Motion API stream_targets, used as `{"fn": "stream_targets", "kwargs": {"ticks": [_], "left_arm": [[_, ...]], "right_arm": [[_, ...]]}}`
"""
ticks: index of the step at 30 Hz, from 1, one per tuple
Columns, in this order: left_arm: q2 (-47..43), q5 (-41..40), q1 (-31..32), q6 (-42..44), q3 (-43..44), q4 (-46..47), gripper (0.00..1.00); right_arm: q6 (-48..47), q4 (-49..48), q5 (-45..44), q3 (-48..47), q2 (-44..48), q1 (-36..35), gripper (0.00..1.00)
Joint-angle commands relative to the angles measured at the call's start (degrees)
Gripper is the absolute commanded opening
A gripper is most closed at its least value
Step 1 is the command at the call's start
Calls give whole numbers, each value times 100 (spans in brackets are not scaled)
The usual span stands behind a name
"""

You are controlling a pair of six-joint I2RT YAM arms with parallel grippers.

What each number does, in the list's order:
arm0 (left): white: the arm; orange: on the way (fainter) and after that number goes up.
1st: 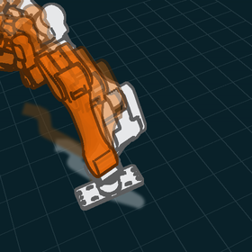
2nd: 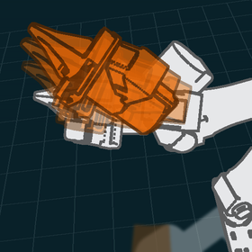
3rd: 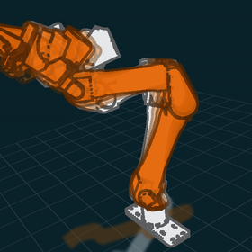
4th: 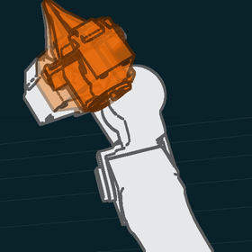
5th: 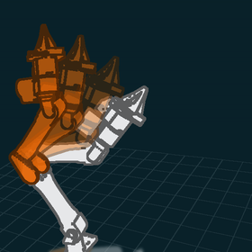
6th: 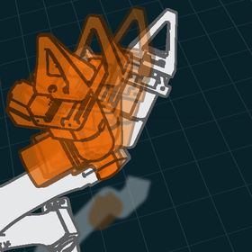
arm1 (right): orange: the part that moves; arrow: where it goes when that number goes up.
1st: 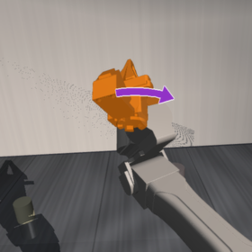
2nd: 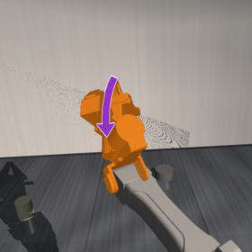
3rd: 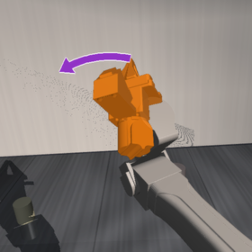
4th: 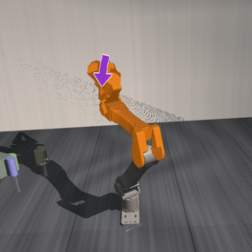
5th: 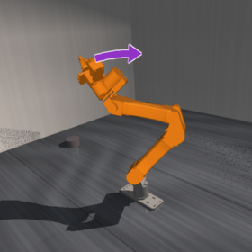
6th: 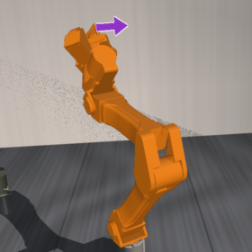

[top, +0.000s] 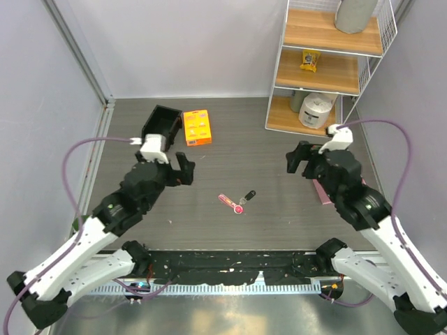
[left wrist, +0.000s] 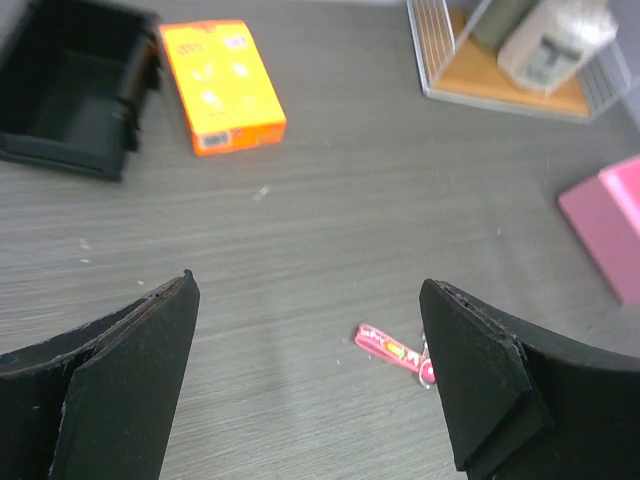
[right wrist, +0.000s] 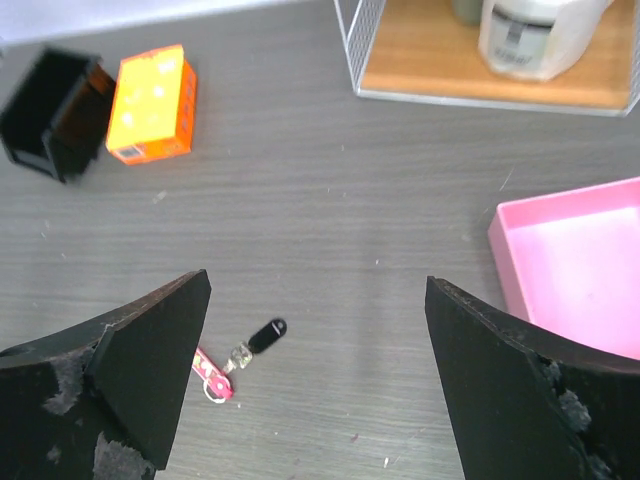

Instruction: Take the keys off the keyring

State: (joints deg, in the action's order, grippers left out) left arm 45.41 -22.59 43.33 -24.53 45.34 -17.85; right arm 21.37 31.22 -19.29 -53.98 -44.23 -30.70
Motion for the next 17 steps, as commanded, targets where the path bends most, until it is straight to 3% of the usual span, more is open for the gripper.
{"fn": "stream_targets", "kwargs": {"ticks": [1, 9, 17], "left_arm": [[-751, -1264, -18, -262, 765, -1633, 100], [-2254, -1802, -26, 97, 590, -1810, 100], [-2519, -1644, -18, 107, 511, -1951, 100]], "right_arm": [[-299, 156, -558, -474, 844, -15, 95], [-449, 86, -1085, -368, 2479, -15, 95], [-353, 358, -1130, -395, 2612, -6, 95]]}}
